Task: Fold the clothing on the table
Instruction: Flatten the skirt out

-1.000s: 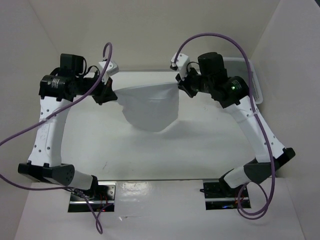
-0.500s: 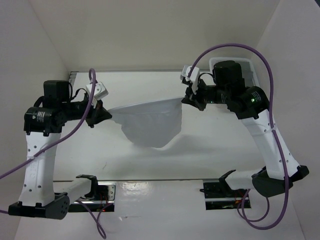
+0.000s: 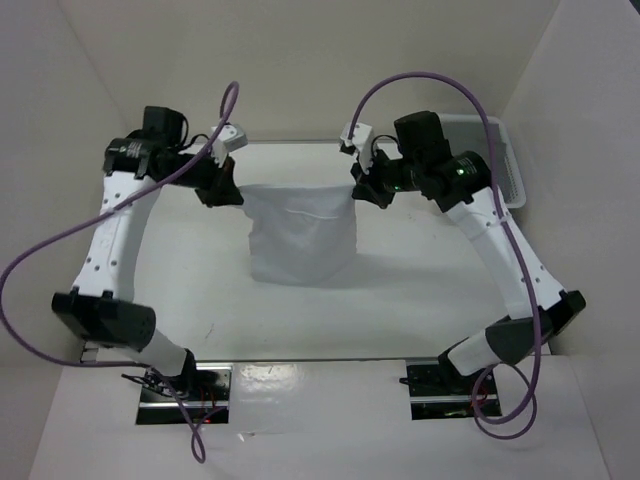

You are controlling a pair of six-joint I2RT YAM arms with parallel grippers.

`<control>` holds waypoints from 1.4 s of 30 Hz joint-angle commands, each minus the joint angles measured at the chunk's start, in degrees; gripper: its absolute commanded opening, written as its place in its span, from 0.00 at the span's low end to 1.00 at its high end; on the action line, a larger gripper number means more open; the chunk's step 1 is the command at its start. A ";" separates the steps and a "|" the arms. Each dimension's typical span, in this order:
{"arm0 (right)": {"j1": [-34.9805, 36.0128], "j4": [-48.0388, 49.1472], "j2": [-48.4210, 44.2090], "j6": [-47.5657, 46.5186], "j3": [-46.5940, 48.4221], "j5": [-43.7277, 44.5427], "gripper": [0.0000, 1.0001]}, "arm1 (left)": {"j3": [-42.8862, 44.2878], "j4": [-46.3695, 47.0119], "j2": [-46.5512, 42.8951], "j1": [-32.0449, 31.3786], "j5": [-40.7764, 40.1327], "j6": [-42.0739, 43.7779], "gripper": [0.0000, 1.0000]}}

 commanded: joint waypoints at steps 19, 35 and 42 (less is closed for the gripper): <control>-6.54 20.73 23.16 11.88 23.02 20.92 0.00 | 62.88 -2.86 42.41 -1.70 -9.90 -4.52 0.06; -2.77 14.60 20.55 0.82 8.41 19.96 0.00 | 39.14 -5.14 36.35 -2.31 -0.05 1.88 0.13; 2.50 0.36 13.95 -7.53 0.82 17.24 0.01 | 12.76 -5.14 22.13 -7.06 -1.37 9.88 0.19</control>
